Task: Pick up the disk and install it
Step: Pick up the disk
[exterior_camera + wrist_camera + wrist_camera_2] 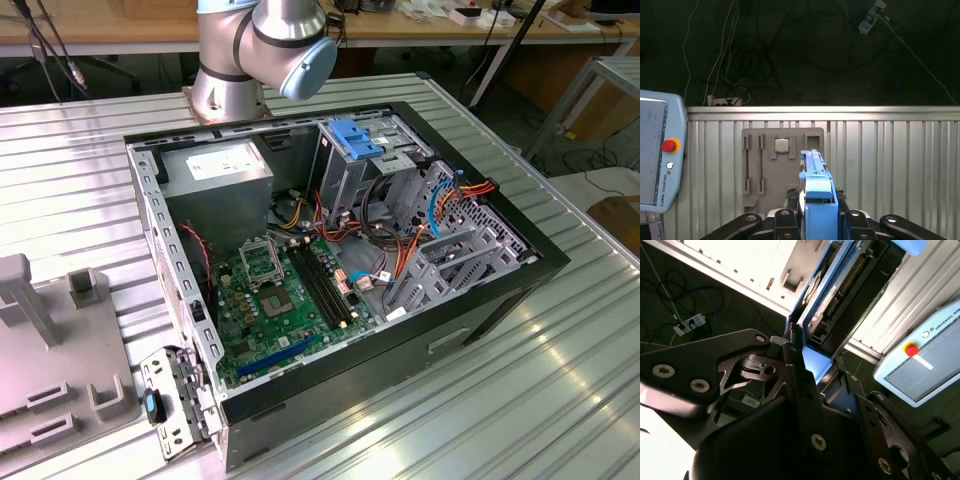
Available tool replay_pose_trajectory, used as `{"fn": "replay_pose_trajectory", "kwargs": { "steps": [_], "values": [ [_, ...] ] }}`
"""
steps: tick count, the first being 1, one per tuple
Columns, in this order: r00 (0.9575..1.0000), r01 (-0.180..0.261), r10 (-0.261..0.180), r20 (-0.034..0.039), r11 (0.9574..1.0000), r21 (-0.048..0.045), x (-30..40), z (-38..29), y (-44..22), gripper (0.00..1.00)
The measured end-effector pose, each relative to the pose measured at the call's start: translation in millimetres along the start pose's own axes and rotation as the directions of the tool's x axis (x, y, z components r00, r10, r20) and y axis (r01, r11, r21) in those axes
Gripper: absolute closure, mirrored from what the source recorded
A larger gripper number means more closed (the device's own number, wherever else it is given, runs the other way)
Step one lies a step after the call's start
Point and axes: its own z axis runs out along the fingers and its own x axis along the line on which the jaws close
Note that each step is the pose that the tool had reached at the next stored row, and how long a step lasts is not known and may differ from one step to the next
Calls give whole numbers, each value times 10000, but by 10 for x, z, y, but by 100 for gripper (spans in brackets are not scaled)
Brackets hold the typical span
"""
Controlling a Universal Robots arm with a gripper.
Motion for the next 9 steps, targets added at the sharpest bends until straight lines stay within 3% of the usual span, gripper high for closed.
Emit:
{"fn": "replay_pose_trajectory", "kwargs": {
  "steps": [5,9],
  "values": [
    [10000,-1,1,0,10000,9,4,-104,-1,63],
    [10000,0,0,-1,10000,8,9,-249,-3,63]
  ]
}}
